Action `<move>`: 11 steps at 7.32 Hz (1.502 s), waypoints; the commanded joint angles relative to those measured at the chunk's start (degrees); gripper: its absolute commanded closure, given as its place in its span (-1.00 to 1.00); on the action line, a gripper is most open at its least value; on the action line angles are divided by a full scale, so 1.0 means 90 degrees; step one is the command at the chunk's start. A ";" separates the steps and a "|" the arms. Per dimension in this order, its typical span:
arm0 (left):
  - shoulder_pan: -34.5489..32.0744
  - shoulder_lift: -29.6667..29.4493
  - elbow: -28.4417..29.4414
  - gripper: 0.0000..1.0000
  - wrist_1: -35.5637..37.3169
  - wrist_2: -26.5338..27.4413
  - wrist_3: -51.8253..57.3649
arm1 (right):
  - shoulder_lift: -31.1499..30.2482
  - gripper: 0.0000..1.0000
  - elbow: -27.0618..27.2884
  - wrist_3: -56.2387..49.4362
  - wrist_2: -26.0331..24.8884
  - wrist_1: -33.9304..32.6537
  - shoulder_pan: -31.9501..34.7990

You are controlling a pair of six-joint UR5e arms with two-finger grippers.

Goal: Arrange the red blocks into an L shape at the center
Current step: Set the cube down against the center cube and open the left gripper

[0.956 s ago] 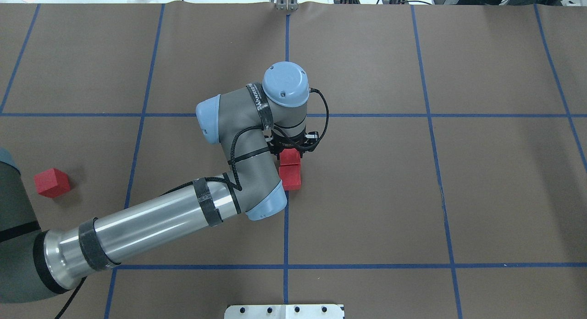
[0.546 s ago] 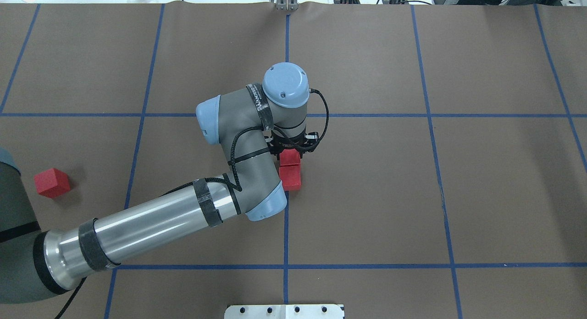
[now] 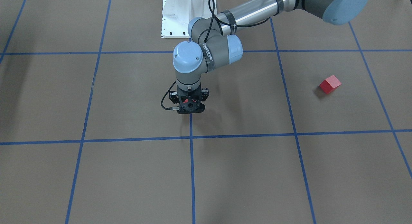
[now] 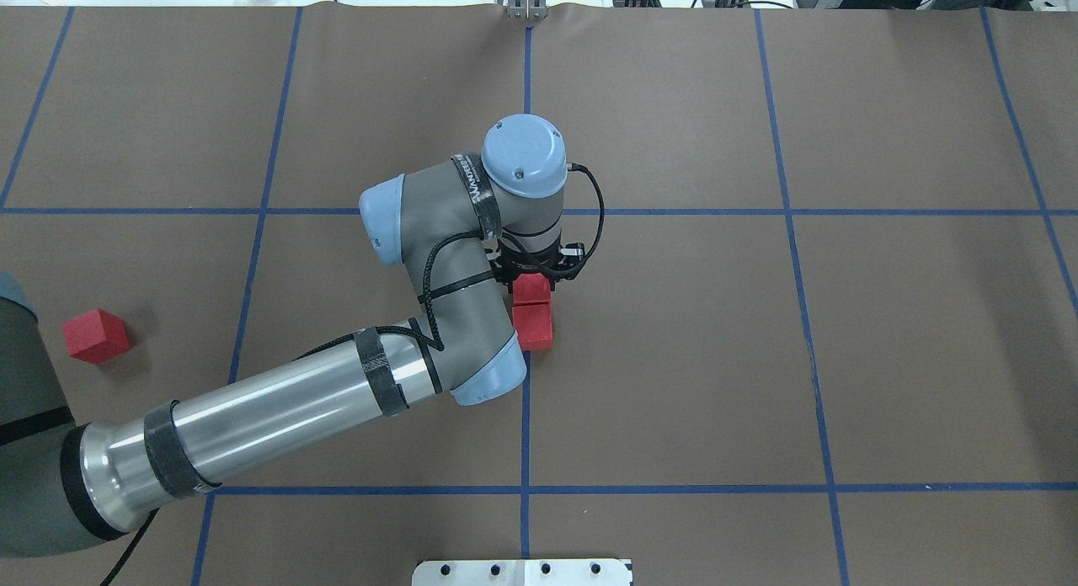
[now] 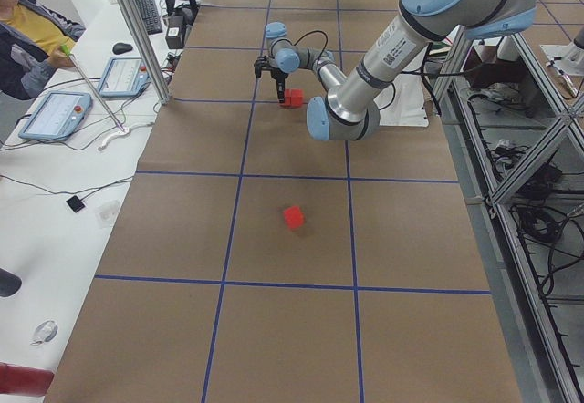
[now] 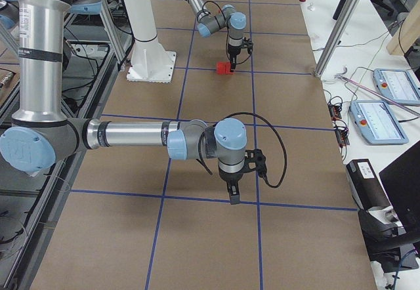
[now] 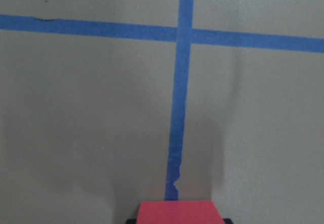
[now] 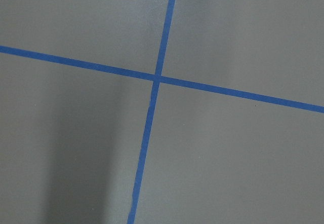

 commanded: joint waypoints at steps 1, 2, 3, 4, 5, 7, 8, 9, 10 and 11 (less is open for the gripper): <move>-0.0003 0.0000 0.0000 0.41 0.0004 0.0000 0.0145 | 0.0000 -0.99 0.0000 0.0000 0.0007 0.0000 0.0000; -0.0003 0.0000 0.0000 0.35 0.0004 0.0000 0.0145 | 0.0000 -0.99 0.0000 0.0000 -0.0003 0.0000 0.0000; -0.0003 0.0000 0.0000 0.29 0.0004 0.0000 0.0145 | 0.0000 -0.99 0.0000 0.0000 -0.0003 0.0000 0.0000; -0.0003 0.0000 0.0000 0.18 0.0004 0.0000 0.0145 | 0.0000 -0.99 0.0000 0.0000 -0.0003 0.0000 0.0000; -0.0003 0.0000 0.0000 0.09 0.0004 0.0000 0.0145 | 0.0000 -0.99 0.0000 0.0000 -0.0003 0.0000 0.0000; 0.0007 0.0000 0.0000 -0.09 0.0004 0.0000 0.0145 | 0.0000 -0.99 0.0000 0.0000 -0.0003 0.0000 0.0000; -0.0003 0.0000 0.0000 -0.16 0.0004 0.0000 0.0145 | 0.0010 -0.99 -0.0010 0.0000 -0.0003 0.0000 0.0000; -0.0003 0.0000 0.0000 -0.18 0.0004 0.0000 0.0145 | 0.0010 -0.99 -0.0010 0.0000 -0.0003 0.0000 0.0000; 0.0007 0.0000 0.0000 -0.26 0.0004 0.0000 0.0145 | 0.0010 -0.99 -0.0010 0.0000 -0.0003 0.0000 0.0000; 0.0007 0.0000 0.0000 -0.33 0.0013 0.0000 0.0145 | 0.0010 -0.99 -0.0010 0.0000 -0.0003 0.0000 0.0000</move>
